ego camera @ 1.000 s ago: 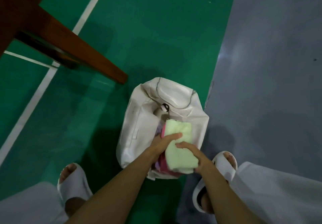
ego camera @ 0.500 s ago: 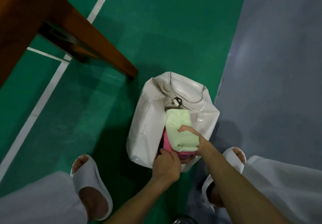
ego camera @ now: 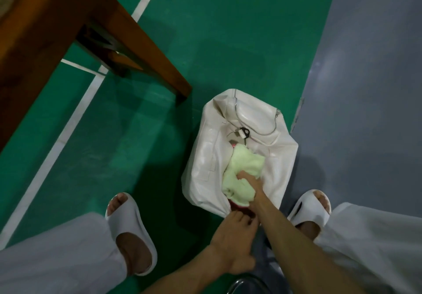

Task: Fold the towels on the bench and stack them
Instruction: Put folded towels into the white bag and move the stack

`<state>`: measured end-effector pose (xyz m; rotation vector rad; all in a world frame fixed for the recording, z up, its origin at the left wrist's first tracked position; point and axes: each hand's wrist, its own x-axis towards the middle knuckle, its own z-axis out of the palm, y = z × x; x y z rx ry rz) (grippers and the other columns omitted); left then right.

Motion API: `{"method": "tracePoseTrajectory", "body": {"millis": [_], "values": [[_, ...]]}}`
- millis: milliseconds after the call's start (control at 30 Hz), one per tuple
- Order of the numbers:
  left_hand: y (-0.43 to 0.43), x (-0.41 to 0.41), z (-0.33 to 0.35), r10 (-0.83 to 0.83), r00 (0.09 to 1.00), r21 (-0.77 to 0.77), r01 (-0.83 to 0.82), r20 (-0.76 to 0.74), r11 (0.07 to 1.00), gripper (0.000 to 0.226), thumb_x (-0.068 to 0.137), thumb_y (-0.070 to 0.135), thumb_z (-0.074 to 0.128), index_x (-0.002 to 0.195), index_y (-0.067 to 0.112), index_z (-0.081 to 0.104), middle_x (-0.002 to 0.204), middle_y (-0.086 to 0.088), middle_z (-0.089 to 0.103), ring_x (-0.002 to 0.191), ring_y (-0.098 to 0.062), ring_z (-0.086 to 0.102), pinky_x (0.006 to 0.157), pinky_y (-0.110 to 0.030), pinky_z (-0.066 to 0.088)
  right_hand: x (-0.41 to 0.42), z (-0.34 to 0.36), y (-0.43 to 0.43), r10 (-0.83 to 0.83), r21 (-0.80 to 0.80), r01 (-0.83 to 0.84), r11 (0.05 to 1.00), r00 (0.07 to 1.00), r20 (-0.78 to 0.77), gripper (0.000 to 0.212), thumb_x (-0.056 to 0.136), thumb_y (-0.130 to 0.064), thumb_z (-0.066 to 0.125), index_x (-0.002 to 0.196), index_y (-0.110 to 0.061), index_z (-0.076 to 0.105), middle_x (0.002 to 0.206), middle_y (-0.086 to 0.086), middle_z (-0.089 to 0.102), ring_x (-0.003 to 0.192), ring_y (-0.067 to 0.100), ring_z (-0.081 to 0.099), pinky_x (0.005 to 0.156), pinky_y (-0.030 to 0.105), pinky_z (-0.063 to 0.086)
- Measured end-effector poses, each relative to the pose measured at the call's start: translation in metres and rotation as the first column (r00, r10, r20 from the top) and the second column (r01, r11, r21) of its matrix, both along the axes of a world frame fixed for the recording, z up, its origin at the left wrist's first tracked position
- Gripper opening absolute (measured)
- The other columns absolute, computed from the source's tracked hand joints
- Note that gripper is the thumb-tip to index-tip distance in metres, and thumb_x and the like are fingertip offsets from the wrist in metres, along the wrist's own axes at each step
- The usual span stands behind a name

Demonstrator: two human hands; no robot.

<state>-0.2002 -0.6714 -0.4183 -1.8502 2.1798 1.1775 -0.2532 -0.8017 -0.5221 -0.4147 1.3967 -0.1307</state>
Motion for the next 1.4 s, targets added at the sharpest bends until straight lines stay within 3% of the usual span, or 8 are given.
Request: {"method": "tracePoseTrajectory", "body": {"millis": [333, 500, 600, 767, 967, 1100, 1200, 1400], "values": [[-0.021, -0.034, 0.002, -0.266, 0.898, 0.313, 0.155, 0.352, 0.937, 0.079, 0.097, 0.054, 0.056, 0.154, 0.005, 0.029, 0.143, -0.014, 0.048, 0.130, -0.032, 0.046, 0.108, -0.042, 0.034, -0.012, 0.005, 0.008, 0.260, -0.289, -0.304, 0.908, 0.949, -0.181, 0.083, 0.061, -0.017, 0.081, 0.138, -0.016, 0.049, 0.126, 0.005, 0.064, 0.116, 0.024, 0.063, 0.102, 0.040, 0.053], [-0.049, -0.019, 0.013, 0.191, 0.943, 0.044, -0.211, 0.272, 0.976, 0.040, 0.095, 0.027, 0.065, 0.128, 0.005, 0.057, 0.125, -0.016, 0.062, 0.112, -0.031, 0.060, 0.095, -0.040, 0.048, -0.026, 0.018, 0.004, 0.352, -0.350, -0.373, 0.859, 0.928, -0.123, 0.072, 0.087, -0.007, 0.076, 0.147, -0.020, 0.038, 0.130, -0.005, 0.055, 0.120, 0.015, 0.056, 0.089, 0.019, 0.047], [-0.076, -0.009, 0.001, 0.361, 0.902, -0.181, -0.324, 0.238, 0.929, 0.070, 0.068, 0.036, 0.087, 0.125, 0.004, 0.062, 0.126, -0.017, 0.065, 0.123, -0.036, 0.060, 0.110, -0.045, 0.047, -0.032, 0.014, 0.008, 0.257, -0.471, -0.343, 0.813, 0.937, -0.238, 0.046, 0.108, -0.027, 0.049, 0.151, -0.024, 0.035, 0.149, 0.003, 0.048, 0.141, 0.023, 0.046, 0.104, 0.022, 0.043], [-0.062, 0.004, -0.061, 0.213, 0.915, -0.081, -0.197, 0.342, 0.977, 0.099, 0.103, 0.051, 0.043, 0.156, 0.002, -0.024, 0.164, -0.021, -0.030, 0.148, -0.038, -0.038, 0.121, -0.051, -0.023, -0.011, 0.055, -0.008, -0.160, -0.638, -0.092, 0.764, 0.932, -0.326, 0.067, 0.102, -0.027, 0.063, 0.159, -0.022, 0.029, 0.157, -0.001, 0.040, 0.139, 0.014, 0.040, 0.109, 0.020, 0.028], [-0.054, 0.003, -0.061, 0.253, 0.891, -0.068, -0.246, 0.377, 0.967, 0.078, 0.108, 0.049, 0.017, 0.155, 0.006, -0.029, 0.155, -0.018, -0.045, 0.144, -0.038, -0.044, 0.117, -0.052, -0.031, 0.010, 0.064, -0.023, -0.266, -0.874, -0.329, 0.357, 0.861, -0.433, 0.064, 0.095, -0.007, 0.061, 0.155, -0.005, 0.037, 0.157, 0.011, 0.043, 0.144, 0.020, 0.038, 0.122, 0.020, 0.022], [-0.060, -0.002, -0.058, 0.151, 0.874, 0.041, -0.191, 0.462, 0.981, 0.086, 0.107, 0.057, 0.020, 0.153, 0.007, -0.032, 0.157, -0.019, -0.042, 0.142, -0.044, -0.043, 0.116, -0.063, -0.024, 0.022, 0.040, -0.069, 0.145, -0.485, -0.738, 0.469, 0.606, -0.782, 0.039, 0.090, -0.010, 0.062, 0.127, 0.003, 0.061, 0.136, 0.024, 0.060, 0.131, 0.039, 0.052, 0.116, 0.039, 0.038], [-0.059, -0.004, -0.055, 0.122, 0.870, 0.085, -0.184, 0.477, 0.979, 0.086, 0.108, 0.054, 0.021, 0.146, 0.005, -0.039, 0.145, -0.021, -0.053, 0.133, -0.044, -0.051, 0.118, -0.065, -0.019, 0.024, 0.045, -0.106, 0.415, -0.228, -0.676, 0.701, 0.647, -0.639, 0.045, 0.104, -0.023, 0.055, 0.141, 0.003, 0.052, 0.148, 0.020, 0.052, 0.138, 0.035, 0.048, 0.116, 0.033, 0.032], [-0.072, -0.003, -0.056, 0.156, 0.851, 0.125, -0.250, 0.501, 0.960, 0.099, 0.103, 0.062, 0.032, 0.152, 0.007, -0.035, 0.151, -0.024, -0.047, 0.142, -0.047, -0.041, 0.115, -0.064, -0.026, 0.047, 0.109, -0.132, -0.044, -0.557, -0.165, 0.814, 0.939, -0.342, 0.086, 0.087, -0.077, 0.057, 0.156, -0.029, 0.040, 0.153, 0.003, 0.048, 0.140, 0.030, 0.044, 0.118, 0.042, 0.031]]}}
